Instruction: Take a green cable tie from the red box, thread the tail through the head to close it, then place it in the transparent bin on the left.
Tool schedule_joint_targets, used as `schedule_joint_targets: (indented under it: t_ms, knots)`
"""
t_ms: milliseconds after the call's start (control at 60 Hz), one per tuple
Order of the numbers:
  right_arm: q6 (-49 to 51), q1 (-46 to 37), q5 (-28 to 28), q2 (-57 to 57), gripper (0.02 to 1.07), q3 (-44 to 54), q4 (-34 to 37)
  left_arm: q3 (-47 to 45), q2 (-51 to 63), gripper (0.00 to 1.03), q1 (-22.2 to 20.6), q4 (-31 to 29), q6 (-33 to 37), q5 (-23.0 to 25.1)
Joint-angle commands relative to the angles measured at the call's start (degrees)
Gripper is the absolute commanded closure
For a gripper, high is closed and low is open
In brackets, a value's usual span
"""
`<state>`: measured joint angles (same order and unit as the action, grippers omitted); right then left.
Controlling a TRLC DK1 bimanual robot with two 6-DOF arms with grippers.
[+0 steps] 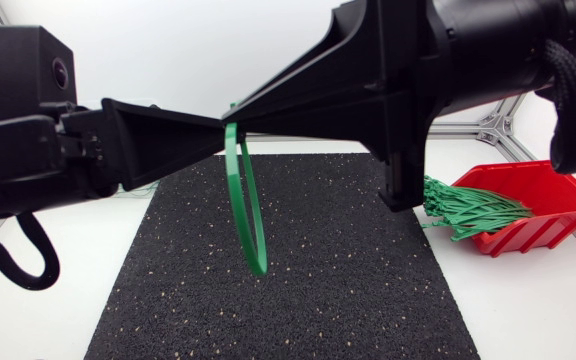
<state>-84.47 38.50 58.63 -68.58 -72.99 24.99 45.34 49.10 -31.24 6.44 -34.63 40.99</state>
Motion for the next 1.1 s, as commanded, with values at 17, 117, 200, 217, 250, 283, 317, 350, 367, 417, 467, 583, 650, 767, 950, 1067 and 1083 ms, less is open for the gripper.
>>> schedule_joint_targets:
  t_ms: [17,117,200,217,250,283,317,350,367,417,467,583,650,767,950,1067,1083]
  knots:
    - [-2.4,-0.3,0.0,0.5,1.01,1.9,-1.4,0.3,-0.8,0.99,0.3,0.1,0.5,-0.5]
    - [-2.5,-0.3,0.0,0.5,1.01,2.2,-1.8,0.4,-0.8,0.99,0.3,0.1,0.5,-0.5]
    - [-2.5,-0.3,0.0,0.4,1.01,2.2,-1.9,0.5,-0.8,0.99,0.3,0.1,0.5,-0.5]
    - [-2.5,-0.3,0.0,0.3,1.01,2.2,-1.9,0.5,-0.8,0.99,0.3,0.1,0.5,-0.5]
    - [-2.5,-0.3,0.0,0.3,1.01,2.2,-2.0,0.5,-0.8,0.99,0.3,0.1,0.5,-0.5]
    - [-2.5,-0.3,-0.1,0.3,1.01,2.2,-2.1,0.5,-0.8,0.99,0.3,0.1,0.5,-0.5]
    - [-2.5,-0.4,-0.2,0.3,1.01,2.3,-2.1,0.5,-0.8,0.99,0.3,0.1,0.5,-0.5]
    - [-2.5,-0.4,-0.2,0.2,1.01,2.3,-2.2,0.4,-0.8,0.99,0.3,0.1,0.5,-0.5]
    - [-2.5,-0.4,-0.2,0.1,1.01,2.4,-2.2,0.4,-0.8,0.99,0.3,0.1,0.5,-0.5]
    - [-2.5,-0.4,-0.2,0.0,1.01,2.4,-2.4,0.4,-0.8,0.99,0.3,0.1,0.5,-0.5]
    - [-2.5,-0.3,-0.2,-0.1,1.01,2.4,-2.4,0.4,-0.8,0.99,0.2,0.1,0.5,-0.5]
    - [-2.5,-0.3,-0.2,-0.2,1.01,2.5,-2.6,0.4,-0.8,0.99,0.1,0.1,0.5,-0.5]
    - [-2.5,-0.3,-0.2,-0.2,1.01,2.7,-2.7,0.4,-0.8,0.99,0.1,0.1,0.5,-0.5]
    - [-2.5,-0.3,-0.2,-0.6,1.01,2.7,-2.8,0.5,-0.8,0.99,0.0,0.1,0.6,-0.5]
    - [-2.5,-0.3,-0.2,-1.3,1.01,3.0,-3.3,0.5,-0.8,0.99,0.0,0.1,0.7,-0.5]
    - [-2.5,-0.3,-0.2,-1.4,1.01,3.0,-3.3,0.5,-0.9,0.99,0.0,0.1,0.7,-0.5]
    - [-2.5,-0.3,-0.1,-1.4,1.01,3.0,-3.3,0.5,-0.9,0.99,0.0,0.1,0.7,-0.6]
